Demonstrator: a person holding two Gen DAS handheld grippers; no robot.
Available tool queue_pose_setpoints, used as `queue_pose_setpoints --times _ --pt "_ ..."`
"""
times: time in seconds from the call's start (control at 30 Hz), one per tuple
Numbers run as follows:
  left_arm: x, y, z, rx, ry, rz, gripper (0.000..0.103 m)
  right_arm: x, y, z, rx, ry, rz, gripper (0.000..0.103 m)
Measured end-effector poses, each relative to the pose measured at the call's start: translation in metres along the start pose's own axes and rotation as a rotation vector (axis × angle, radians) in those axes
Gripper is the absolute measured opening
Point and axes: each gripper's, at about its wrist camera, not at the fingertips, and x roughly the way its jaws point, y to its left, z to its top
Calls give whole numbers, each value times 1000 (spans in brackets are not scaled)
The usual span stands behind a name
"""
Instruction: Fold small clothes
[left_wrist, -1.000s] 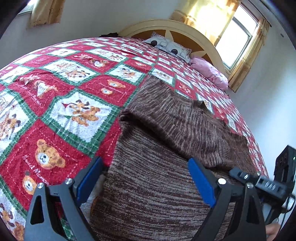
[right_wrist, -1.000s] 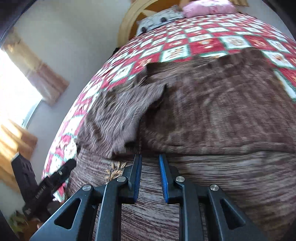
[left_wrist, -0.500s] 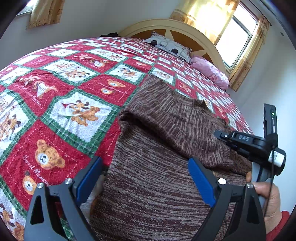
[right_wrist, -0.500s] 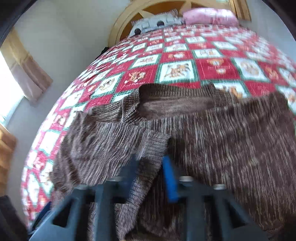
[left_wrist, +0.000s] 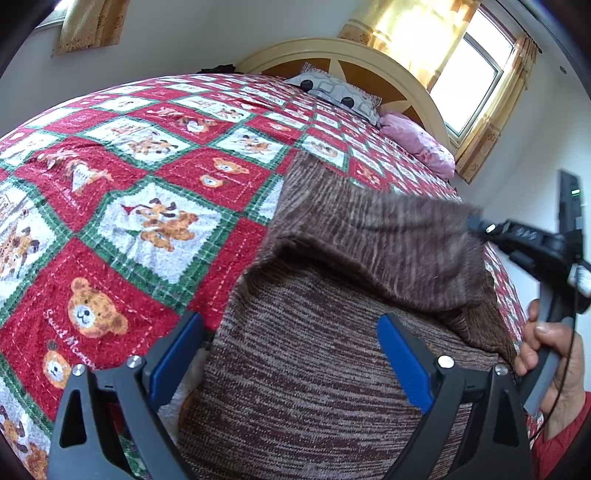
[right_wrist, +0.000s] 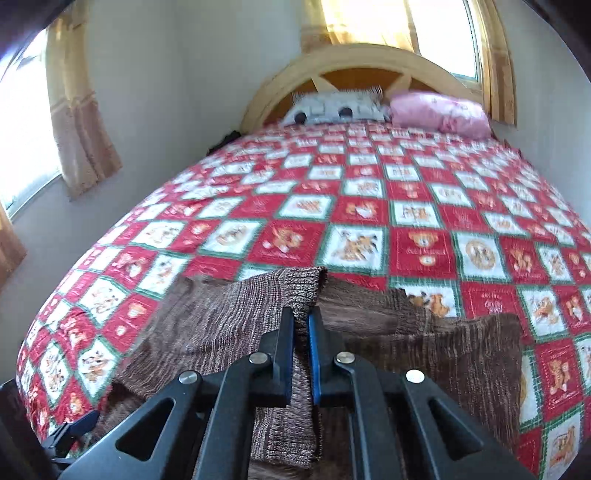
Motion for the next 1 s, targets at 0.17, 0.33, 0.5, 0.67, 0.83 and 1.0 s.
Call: queue_pose_setpoints --times 0.17,0.33,0.5,0.67,0.83,1.0 --pt "0 -1 0 -1 0 -1 98 33 -38 -22 166 138 90 8" --pt "1 0 0 2 2 1 98 -14 -65 -53 317 -15 89 9" --pt "1 -1 0 2 3 2 98 -30 -36 -98 196 39 10 9" --pt "1 -1 0 2 2 2 98 -8 3 -93 99 96 105 8" --pt "1 -1 0 0 2 0 98 12 9 -87 189 150 224 8" --pt "2 0 0 0 4 -2 99 -11 -8 -120 198 224 387 9"
